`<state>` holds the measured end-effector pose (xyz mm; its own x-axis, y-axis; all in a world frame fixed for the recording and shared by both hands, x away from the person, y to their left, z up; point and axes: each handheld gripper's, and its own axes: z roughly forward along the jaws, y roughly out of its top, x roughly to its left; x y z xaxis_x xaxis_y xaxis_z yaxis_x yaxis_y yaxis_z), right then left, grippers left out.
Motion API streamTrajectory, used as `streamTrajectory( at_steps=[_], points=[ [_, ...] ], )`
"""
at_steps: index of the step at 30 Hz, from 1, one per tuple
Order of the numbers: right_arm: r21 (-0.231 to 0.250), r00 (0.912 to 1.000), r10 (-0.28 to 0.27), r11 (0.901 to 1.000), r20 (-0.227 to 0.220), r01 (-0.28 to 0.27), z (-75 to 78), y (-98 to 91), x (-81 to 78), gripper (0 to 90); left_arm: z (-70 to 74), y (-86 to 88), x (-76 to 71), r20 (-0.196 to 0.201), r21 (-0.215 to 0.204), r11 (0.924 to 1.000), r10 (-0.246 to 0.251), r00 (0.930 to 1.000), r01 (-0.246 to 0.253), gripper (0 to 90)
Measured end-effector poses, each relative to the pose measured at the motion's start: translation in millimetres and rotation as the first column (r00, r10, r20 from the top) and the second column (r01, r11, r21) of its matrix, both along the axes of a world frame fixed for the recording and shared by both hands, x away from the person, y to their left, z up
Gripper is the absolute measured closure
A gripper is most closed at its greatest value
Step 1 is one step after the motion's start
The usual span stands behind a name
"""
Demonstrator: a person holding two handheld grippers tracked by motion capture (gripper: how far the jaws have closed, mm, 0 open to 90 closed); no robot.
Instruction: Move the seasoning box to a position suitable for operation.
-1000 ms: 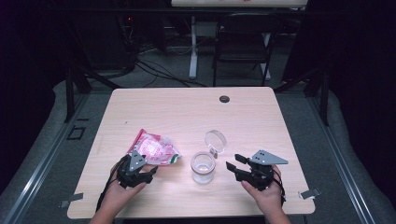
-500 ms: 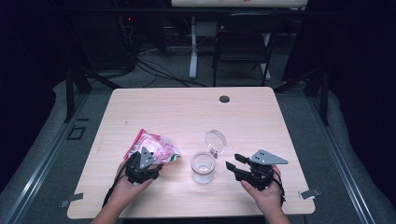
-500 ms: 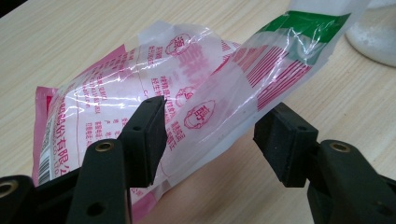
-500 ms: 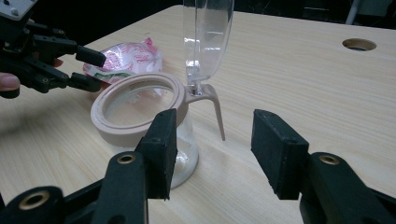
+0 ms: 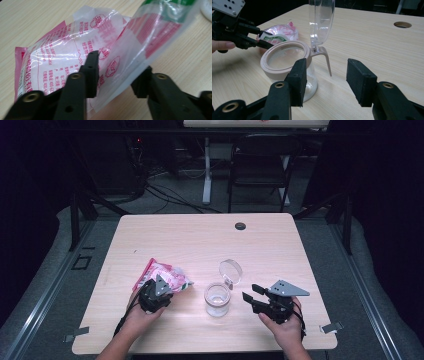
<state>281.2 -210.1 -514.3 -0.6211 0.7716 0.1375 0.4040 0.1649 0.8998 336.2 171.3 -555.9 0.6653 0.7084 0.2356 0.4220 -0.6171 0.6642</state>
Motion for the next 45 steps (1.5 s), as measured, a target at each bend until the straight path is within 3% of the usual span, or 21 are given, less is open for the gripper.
streamTrajectory(
  at_steps=[3,9,18,25,32,39,45],
  points=[
    [-0.004,1.0,0.002,1.0,0.004,-0.002,-0.1,0.7,0.0,50.4,2.1,3.4,1.9,-0.007,-0.022,0.9997,0.009,0.9999,-0.009,79.0],
    [-0.004,1.0,-0.003,1.0,0.004,0.003,-0.3,0.4,0.0,50.4,4.3,9.0,4.3,-0.025,-0.052,0.9983,0.026,0.9993,-0.027,87.8],
    [-0.001,1.0,-0.003,1.0,0.004,0.003,-0.2,0.1,-0.1,50.5,13.6,22.0,6.0,-0.047,-0.141,0.9879,0.06,0.9971,-0.066,89.3],
    [-0.001,1.0,-0.006,1.0,0.005,0.006,-0.1,-0.5,0.0,50.5,28.9,29.4,3.5,-0.001,-0.168,0.9834,0.07,0.9976,-0.069,89.5],
    [-0.001,0.9999,-0.01,0.9999,0.009,0.01,0.1,-1.5,0.2,50.6,43.0,44.1,2.3,0.018,-0.232,0.9662,0.119,0.9928,-0.111,89.7],
    [0.0,0.9999,-0.012,0.9999,0.007,0.012,0.4,-2.1,0.0,50.6,55.6,59.5,4.3,0.028,-0.302,0.9411,0.169,0.9852,-0.153,89.8],
    [0.001,0.9999,-0.015,0.9999,0.004,0.015,0.3,-2.3,0.0,50.6,62.9,61.5,6.7,0.037,-0.322,0.9342,0.174,0.984,-0.153,89.9]
  ],
)
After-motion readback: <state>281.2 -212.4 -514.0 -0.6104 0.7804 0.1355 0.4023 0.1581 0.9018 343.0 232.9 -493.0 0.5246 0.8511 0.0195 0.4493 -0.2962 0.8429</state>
